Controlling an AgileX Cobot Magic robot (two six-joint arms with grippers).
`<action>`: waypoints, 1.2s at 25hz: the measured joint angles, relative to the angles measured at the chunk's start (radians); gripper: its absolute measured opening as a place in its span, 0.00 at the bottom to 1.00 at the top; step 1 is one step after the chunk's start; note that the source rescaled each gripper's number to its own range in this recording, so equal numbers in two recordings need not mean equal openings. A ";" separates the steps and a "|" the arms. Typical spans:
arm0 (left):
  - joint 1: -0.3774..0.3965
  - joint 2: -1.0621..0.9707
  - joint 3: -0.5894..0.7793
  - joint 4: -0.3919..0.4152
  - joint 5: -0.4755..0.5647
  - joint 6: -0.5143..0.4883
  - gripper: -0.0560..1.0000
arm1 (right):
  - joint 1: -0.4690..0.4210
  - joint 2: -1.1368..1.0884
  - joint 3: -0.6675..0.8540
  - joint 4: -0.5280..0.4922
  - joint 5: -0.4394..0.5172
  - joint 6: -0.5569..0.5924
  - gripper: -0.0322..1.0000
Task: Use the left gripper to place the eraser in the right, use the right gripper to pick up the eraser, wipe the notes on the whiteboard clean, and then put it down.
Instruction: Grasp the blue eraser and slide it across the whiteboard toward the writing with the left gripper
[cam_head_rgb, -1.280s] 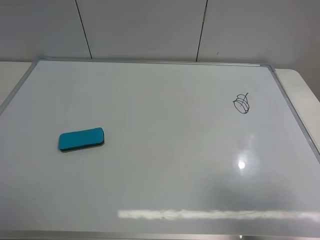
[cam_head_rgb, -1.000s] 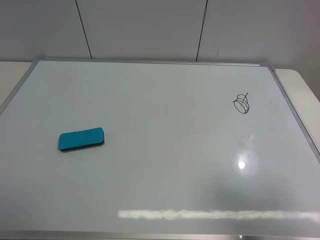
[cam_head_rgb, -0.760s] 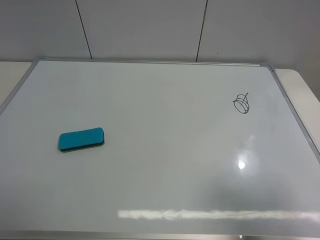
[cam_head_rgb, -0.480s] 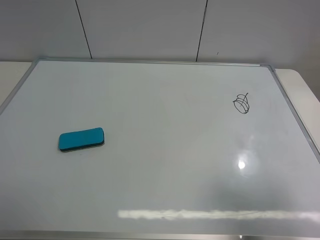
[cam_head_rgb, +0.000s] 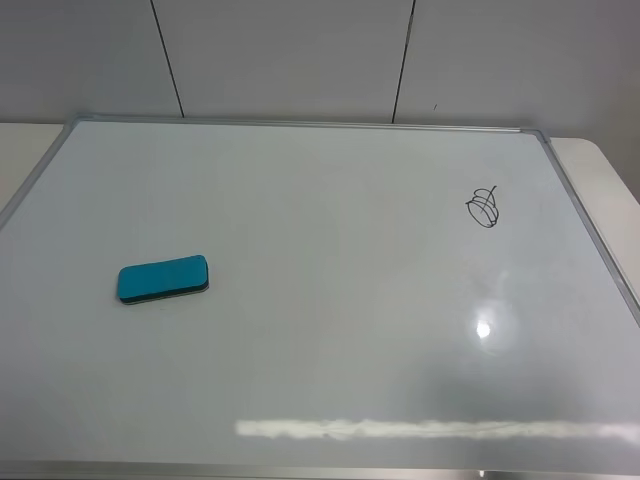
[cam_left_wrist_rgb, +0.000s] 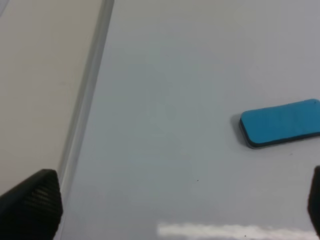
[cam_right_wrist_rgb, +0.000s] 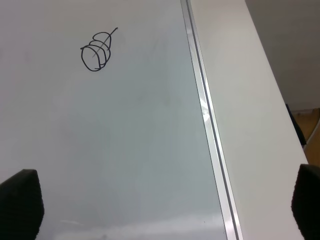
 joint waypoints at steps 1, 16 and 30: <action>0.000 0.000 0.000 0.000 0.000 0.000 1.00 | 0.000 0.000 0.000 0.000 0.000 0.000 1.00; 0.000 0.062 0.000 -0.066 0.000 0.008 1.00 | 0.000 0.000 0.000 0.000 0.000 0.000 1.00; 0.000 0.621 -0.112 -0.210 -0.123 0.290 1.00 | 0.000 0.000 0.000 0.000 0.000 0.000 1.00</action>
